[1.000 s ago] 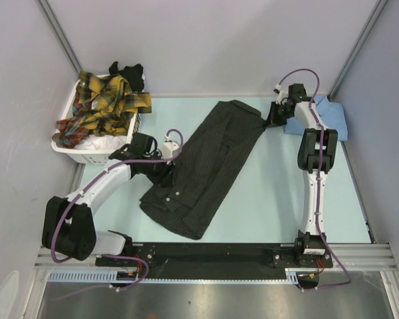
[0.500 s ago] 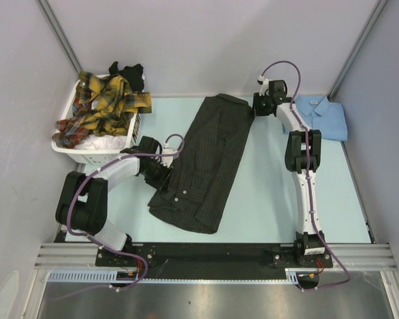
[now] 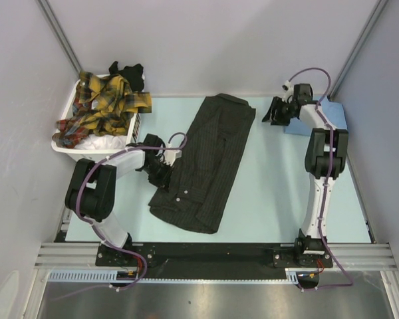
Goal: Fold and stack the long sleeve shirts
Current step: Fold the shirt
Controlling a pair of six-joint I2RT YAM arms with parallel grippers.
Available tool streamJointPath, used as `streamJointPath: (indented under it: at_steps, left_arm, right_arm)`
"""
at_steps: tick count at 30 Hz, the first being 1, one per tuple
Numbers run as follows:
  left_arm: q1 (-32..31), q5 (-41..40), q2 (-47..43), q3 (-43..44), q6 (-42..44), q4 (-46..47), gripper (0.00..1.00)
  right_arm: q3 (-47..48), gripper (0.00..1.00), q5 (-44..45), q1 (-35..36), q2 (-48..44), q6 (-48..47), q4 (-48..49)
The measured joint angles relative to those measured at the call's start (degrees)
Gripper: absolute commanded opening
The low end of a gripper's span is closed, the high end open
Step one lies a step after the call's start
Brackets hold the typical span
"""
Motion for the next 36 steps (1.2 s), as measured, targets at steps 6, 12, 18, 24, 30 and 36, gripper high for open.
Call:
streamJointPath:
  at_steps: [6,12,18,24,30,36]
  left_arm:
    - [-2.4,2.9,0.5,0.2,-0.9,-0.1,0.23]
    - [-1.7,3.3,-3.5,-2.4,-2.9,1.1,0.46]
    - [3.3,5.3,-13.0,-4.4,-4.4,4.1,0.59]
    - [6.1,6.7,-20.9,-4.5,-4.4,8.0,0.63]
    - [6.3,7.3,-27.1,-5.1,-4.2,11.0,0.65]
    - [6.3,7.4,-31.6,-7.6,-4.3,12.3,0.65]
  right_arm:
    - [-26.0,0.59,-8.9,2.4,-11.4,8.5,1.2]
    - [-47.7,0.57,-15.7,9.7,-23.2,15.1,6.2]
    - [-57.4,0.53,-19.1,14.5,-27.3,19.9,11.6]
    - [-60.4,0.29,-20.2,17.0,-26.8,23.1,17.9]
    - [-60.6,0.23,-21.8,17.2,-24.8,24.2,19.4]
    - [-59.9,0.34,-22.4,17.7,-24.5,24.5,19.6]
